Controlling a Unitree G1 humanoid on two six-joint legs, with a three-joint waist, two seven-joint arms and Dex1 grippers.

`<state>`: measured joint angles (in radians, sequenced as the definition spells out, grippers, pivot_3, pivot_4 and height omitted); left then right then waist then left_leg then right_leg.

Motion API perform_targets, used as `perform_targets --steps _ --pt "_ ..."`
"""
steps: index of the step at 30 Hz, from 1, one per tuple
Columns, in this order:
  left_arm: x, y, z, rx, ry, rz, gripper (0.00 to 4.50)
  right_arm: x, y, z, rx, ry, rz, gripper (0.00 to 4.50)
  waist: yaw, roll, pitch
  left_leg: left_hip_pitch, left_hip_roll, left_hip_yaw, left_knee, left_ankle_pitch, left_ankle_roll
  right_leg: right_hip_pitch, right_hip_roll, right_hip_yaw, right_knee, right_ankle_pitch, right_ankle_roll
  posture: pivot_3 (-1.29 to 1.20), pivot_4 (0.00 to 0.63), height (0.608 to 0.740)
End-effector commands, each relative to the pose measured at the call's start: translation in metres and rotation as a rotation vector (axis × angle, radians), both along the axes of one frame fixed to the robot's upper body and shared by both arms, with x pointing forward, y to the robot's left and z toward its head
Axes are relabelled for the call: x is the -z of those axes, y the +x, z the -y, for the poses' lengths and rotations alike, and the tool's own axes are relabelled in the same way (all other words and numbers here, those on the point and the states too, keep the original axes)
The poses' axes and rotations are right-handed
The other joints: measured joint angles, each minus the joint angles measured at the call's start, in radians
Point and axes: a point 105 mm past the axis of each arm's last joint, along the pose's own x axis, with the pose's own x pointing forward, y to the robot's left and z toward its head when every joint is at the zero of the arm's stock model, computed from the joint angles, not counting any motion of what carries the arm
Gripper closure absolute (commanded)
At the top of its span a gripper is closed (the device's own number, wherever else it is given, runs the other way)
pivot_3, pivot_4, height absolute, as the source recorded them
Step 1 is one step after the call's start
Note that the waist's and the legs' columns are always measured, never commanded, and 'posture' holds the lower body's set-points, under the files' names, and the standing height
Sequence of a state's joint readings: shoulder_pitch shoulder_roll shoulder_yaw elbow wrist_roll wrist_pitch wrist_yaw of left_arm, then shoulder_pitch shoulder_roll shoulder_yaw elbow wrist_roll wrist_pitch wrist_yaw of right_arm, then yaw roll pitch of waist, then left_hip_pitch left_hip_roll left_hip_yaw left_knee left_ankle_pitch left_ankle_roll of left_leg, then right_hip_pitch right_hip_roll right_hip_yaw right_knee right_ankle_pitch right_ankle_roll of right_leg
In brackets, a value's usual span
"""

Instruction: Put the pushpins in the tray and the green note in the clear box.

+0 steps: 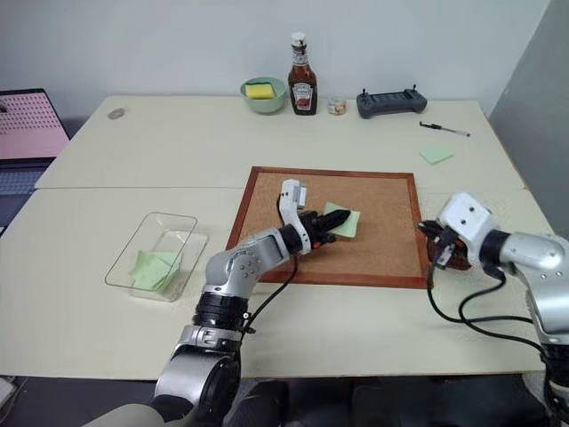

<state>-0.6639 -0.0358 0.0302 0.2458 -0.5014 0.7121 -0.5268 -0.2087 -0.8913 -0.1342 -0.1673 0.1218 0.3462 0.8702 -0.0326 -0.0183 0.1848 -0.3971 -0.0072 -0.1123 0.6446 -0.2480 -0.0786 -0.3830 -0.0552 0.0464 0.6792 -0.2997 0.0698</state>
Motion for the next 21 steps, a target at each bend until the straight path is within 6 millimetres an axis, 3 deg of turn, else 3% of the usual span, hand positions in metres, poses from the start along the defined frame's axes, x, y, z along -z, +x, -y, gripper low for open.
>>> perform_targets --steps 1,8,21 --pt "-0.018 -0.009 0.002 0.023 0.012 0.103 4.49 -0.006 0.001 0.022 0.056 -0.085 0.046 4.50 0.000 0.000 0.000 0.000 0.000 0.000 0.000 0.000 0.000 0.000 0.000 0.000 0.000 0.000 0.000 0.00 0.150 0.740" --pt "-0.018 -0.014 0.004 0.025 0.035 0.126 4.49 0.019 0.007 0.042 0.092 -0.166 0.003 4.50 0.001 0.000 0.000 0.002 0.000 0.000 0.000 0.000 0.000 0.002 0.000 0.000 0.000 0.000 0.000 0.00 0.150 0.740" --pt "-0.020 -0.013 0.002 0.011 0.028 0.128 4.50 0.025 0.011 0.049 0.098 -0.207 0.012 1.73 0.001 0.000 0.000 0.002 0.000 0.000 0.000 0.001 -0.001 0.002 0.000 0.000 0.000 0.000 0.000 0.00 0.150 0.740"
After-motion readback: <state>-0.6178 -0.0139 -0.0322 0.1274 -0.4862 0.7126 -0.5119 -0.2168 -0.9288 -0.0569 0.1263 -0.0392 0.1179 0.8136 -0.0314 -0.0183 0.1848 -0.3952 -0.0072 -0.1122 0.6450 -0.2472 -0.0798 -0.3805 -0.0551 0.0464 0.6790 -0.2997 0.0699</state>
